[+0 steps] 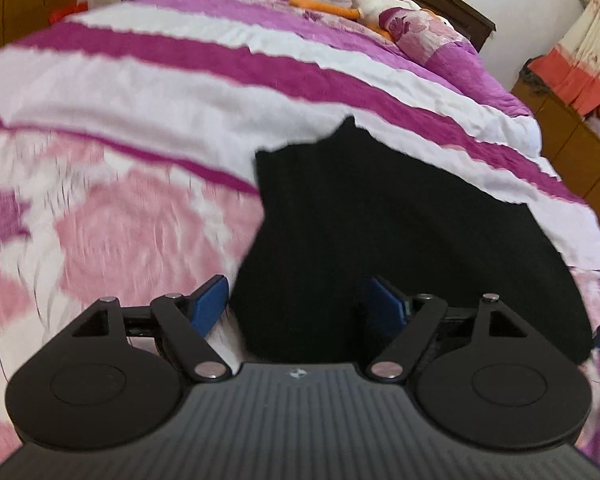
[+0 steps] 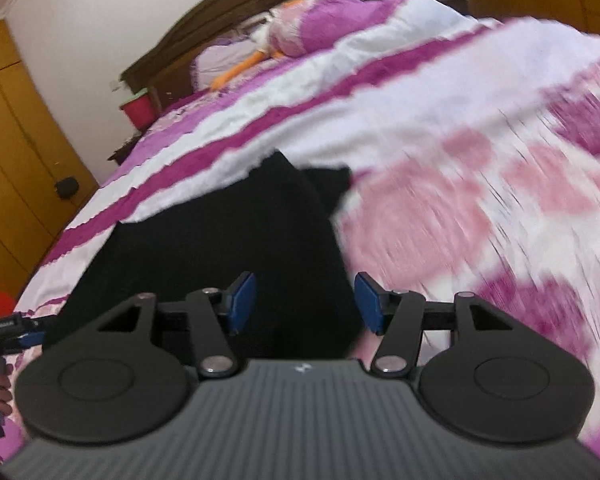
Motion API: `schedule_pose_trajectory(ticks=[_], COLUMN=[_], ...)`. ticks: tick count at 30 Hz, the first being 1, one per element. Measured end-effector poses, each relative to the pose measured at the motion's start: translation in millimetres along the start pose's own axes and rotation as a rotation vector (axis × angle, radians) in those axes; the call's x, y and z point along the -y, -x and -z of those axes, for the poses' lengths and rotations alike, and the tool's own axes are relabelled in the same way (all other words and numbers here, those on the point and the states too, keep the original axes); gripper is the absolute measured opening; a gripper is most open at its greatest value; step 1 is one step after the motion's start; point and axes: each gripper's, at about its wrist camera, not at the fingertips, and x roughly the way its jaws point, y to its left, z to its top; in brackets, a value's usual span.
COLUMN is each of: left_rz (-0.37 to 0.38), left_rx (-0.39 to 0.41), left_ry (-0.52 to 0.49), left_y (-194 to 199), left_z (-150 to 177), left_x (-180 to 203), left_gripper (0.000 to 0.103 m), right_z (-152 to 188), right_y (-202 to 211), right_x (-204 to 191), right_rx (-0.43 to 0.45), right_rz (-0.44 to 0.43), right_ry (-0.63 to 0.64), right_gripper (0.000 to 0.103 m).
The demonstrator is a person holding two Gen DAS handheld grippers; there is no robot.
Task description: Fold small clothes
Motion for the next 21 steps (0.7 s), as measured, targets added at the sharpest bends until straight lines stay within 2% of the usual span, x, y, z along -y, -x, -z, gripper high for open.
schedule_pose_trajectory(ticks=[3,6,12,17,19,20,21], left_rz=[0.015,0.022,0.089,0.121,0.099,0.101,0.115], left_rx=[-0.021,-0.026,-0.004,0.014,0.029,0.035,0.031], left_ry=[0.023,0.030,0.082,0.047,0.035,0.041,0.058], left_y=[-3.0,-10.9,-30.2,-44.4,-46.0,-45.3,-44.8], left_z=[9.5,13.1,11.4,11.8,12.0,12.0,11.3], left_x=[-4.2,-5.6,-7.3,3.8,9.4,10.6,10.3], left_gripper=[0.084,0.085,0.088,0.086,0.072,0.051,0.033], right_z=[18.0,27.3,29.2,28.0,26.9,25.1,23.0], right_y=[5.8,-1.1,-31.1,-55.5,-64.1,-67.5,-70.8], right_x=[7.1,10.8,5.1,0.5,-1.0,-2.1,-3.7], right_rx=[-0.013,-0.026,0.004,0.064,0.080,0.080,0.079], right_rz=[0.015,-0.016,-0.101,-0.143,-0.169,-0.178,-0.189], right_ry=[-0.031,-0.079,-0.148,-0.183,-0.208,-0.214,-0.223], right_gripper=[0.062,0.064,0.068,0.070,0.069,0.067,0.052])
